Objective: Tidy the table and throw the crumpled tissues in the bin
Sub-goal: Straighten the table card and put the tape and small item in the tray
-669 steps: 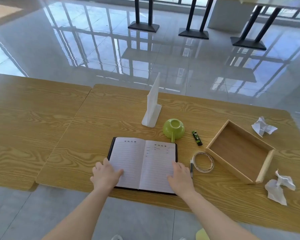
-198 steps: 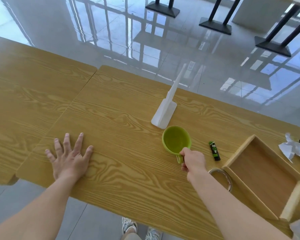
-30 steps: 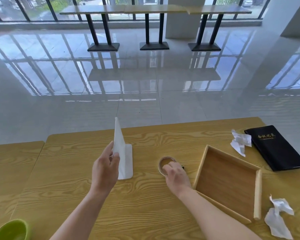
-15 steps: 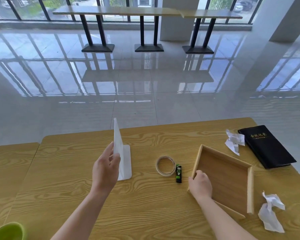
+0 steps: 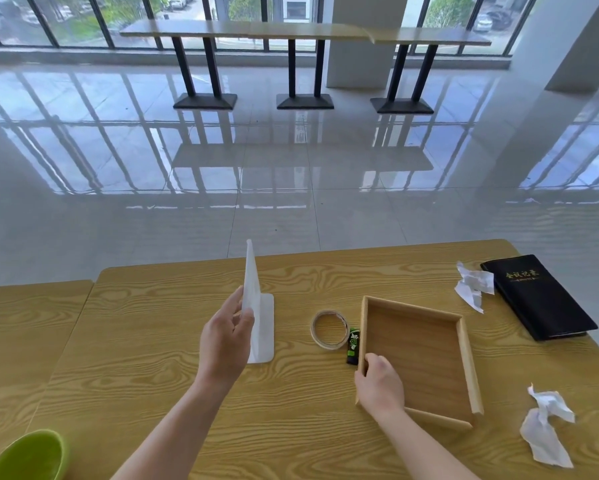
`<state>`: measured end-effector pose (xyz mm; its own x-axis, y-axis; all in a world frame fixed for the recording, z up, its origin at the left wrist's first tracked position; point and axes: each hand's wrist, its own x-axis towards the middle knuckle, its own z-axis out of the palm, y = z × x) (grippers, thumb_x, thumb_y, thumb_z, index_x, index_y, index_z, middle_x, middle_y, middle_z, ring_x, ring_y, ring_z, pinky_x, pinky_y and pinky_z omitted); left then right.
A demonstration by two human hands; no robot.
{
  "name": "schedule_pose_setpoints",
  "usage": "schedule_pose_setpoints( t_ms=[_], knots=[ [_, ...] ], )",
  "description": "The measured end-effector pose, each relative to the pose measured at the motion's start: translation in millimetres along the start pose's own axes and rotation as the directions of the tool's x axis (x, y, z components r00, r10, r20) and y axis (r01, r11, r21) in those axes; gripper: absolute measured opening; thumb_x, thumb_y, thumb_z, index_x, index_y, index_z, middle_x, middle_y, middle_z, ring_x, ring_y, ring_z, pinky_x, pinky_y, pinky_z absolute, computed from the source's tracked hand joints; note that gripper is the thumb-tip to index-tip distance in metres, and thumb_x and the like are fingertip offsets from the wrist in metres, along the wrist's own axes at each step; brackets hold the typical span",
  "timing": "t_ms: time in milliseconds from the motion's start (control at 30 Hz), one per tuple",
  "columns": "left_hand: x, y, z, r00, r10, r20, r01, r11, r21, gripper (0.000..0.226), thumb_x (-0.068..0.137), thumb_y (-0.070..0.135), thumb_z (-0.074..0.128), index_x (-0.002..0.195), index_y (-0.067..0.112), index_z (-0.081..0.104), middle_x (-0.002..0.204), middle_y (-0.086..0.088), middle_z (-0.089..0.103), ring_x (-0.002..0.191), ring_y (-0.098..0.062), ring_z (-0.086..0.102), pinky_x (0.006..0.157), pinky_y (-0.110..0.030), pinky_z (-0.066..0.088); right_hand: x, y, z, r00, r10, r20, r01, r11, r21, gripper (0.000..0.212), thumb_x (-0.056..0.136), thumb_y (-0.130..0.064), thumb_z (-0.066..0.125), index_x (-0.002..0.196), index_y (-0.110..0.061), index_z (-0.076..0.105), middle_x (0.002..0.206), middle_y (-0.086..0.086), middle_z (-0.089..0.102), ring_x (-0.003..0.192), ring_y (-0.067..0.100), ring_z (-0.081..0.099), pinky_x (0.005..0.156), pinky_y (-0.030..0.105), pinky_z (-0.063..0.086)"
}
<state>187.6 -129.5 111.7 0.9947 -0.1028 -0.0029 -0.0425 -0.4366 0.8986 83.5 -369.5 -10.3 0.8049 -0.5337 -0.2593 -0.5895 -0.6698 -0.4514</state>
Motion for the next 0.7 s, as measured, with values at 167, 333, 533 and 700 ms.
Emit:
schedule_pose_setpoints(
  t_ms=[167, 333, 533, 700],
  knots=[
    [-1, 2, 1, 1.000, -0.008, 0.024, 0.009, 1.000, -0.019, 0.049, 0.095, 0.020, 0.045, 0.133, 0.050, 0.051, 0.079, -0.003, 0.070, 0.071, -0.027, 0.060, 0.063, -0.032, 0.049, -9, -14, 12, 0.996, -0.071, 0.049, 0.071, 0.997, -0.009, 0.008, 0.096, -0.018, 0.054, 0.103, -0.016, 0.058, 0.096, -0.002, 0.056, 0.081, 0.014, 0.059, 0.073, 0.031, 0.054],
    [-5, -4, -7, 0.999, -0.042, -0.004, 0.042, 0.998, -0.046, 0.045, 0.098, 0.020, 0.049, 0.141, 0.033, 0.049, 0.080, 0.016, 0.070, 0.085, 0.000, 0.064, 0.078, -0.027, 0.051, -19, -33, 25, 0.988, -0.132, 0.081, 0.133, 0.991, -0.001, 0.005, 0.096, -0.016, 0.054, 0.097, -0.018, 0.058, 0.090, -0.005, 0.053, 0.076, 0.012, 0.056, 0.069, 0.027, 0.050],
    [-17, -1, -17, 0.999, 0.035, 0.008, -0.035, 0.997, -0.074, 0.050, 0.096, 0.017, 0.046, 0.123, 0.057, 0.056, 0.079, 0.012, 0.070, 0.068, -0.009, 0.060, 0.065, -0.024, 0.049, -29, -64, 42, 0.985, -0.145, 0.090, 0.142, 0.989, 0.045, 0.006, 0.096, -0.016, 0.053, 0.094, -0.017, 0.059, 0.091, -0.003, 0.054, 0.076, 0.015, 0.057, 0.067, 0.027, 0.045],
    [-20, -2, -32, 0.998, 0.043, -0.035, -0.046, 0.997, -0.067, 0.048, 0.094, 0.011, 0.047, 0.115, 0.052, 0.060, 0.061, 0.026, 0.057, 0.059, 0.005, 0.052, 0.051, -0.011, 0.037, -35, -90, 55, 0.988, -0.130, 0.087, 0.122, 0.988, 0.096, 0.005, 0.095, -0.015, 0.055, 0.093, -0.017, 0.060, 0.092, -0.004, 0.056, 0.073, 0.013, 0.058, 0.064, 0.026, 0.045]
  ],
)
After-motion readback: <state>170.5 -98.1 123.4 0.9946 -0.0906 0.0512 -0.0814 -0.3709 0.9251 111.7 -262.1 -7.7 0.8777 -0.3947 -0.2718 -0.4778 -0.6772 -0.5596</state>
